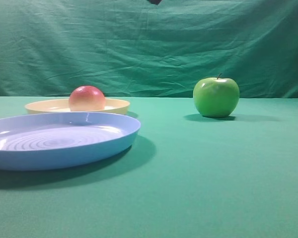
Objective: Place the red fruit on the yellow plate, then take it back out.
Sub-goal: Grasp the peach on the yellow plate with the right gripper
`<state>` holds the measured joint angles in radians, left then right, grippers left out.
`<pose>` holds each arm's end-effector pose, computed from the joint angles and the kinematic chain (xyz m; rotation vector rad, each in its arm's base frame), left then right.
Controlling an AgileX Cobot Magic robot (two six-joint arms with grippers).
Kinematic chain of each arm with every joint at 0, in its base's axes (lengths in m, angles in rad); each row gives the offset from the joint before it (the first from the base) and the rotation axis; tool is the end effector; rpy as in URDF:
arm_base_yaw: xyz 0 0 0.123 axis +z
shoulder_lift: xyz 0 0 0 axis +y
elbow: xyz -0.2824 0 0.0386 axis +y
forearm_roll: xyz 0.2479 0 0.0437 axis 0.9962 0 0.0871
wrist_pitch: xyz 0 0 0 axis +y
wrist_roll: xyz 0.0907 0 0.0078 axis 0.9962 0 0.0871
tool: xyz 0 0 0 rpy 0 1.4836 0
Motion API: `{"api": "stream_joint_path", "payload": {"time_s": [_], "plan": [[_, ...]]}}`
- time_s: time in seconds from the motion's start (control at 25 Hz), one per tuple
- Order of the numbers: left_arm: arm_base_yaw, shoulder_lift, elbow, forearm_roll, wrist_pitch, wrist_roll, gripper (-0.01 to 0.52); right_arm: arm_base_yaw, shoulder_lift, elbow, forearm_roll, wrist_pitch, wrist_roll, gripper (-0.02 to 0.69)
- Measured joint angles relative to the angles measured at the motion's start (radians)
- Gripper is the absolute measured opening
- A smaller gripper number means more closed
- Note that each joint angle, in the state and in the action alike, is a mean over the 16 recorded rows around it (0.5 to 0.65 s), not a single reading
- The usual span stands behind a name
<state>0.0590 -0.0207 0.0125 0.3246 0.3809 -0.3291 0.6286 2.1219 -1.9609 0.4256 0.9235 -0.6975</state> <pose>0.0508 0.0139 0.1775 -0.1616 1.8311 0.1321 0.3724 0.3078 0.2767 -1.3877 2.1008 0.5032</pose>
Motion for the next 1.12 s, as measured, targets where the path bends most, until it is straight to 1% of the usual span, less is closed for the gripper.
{"api": "stream_joint_path", "payload": {"time_s": [0.08, 0.16, 0.32, 0.52, 0.64, 0.72, 0.8, 0.88, 1.0, 1.12], "plan": [[0.0, 0.0, 0.0, 0.0, 0.0, 0.0, 0.0, 0.009, 0.039, -0.015, 0.032, -0.033, -0.04, 0.073], [0.0, 0.0, 0.0, 0.0, 0.0, 0.0, 0.0, 0.016, 0.074, -0.025, 0.059, -0.072, -0.075, 0.127], [0.0, 0.0, 0.0, 0.0, 0.0, 0.0, 0.0, 0.03, 0.128, -0.035, 0.094, -0.155, -0.111, 0.276], [0.0, 0.0, 0.0, 0.0, 0.0, 0.0, 0.0, 0.04, 0.178, -0.037, 0.126, -0.241, -0.12, 0.472], [0.0, 0.0, 0.0, 0.0, 0.0, 0.0, 0.0, 0.042, 0.204, -0.038, 0.141, -0.282, -0.121, 0.563], [0.0, 0.0, 0.0, 0.0, 0.0, 0.0, 0.0, 0.043, 0.221, -0.038, 0.148, -0.304, -0.121, 0.606], [0.0, 0.0, 0.0, 0.0, 0.0, 0.0, 0.0, 0.044, 0.237, -0.038, 0.154, -0.32, -0.122, 0.633], [0.0, 0.0, 0.0, 0.0, 0.0, 0.0, 0.0, 0.045, 0.253, -0.039, 0.159, -0.331, -0.122, 0.641], [0.0, 0.0, 0.0, 0.0, 0.0, 0.0, 0.0, 0.047, 0.275, -0.04, 0.163, -0.343, -0.123, 0.62], [0.0, 0.0, 0.0, 0.0, 0.0, 0.0, 0.0, 0.048, 0.291, -0.04, 0.165, -0.352, -0.123, 0.576]]}}
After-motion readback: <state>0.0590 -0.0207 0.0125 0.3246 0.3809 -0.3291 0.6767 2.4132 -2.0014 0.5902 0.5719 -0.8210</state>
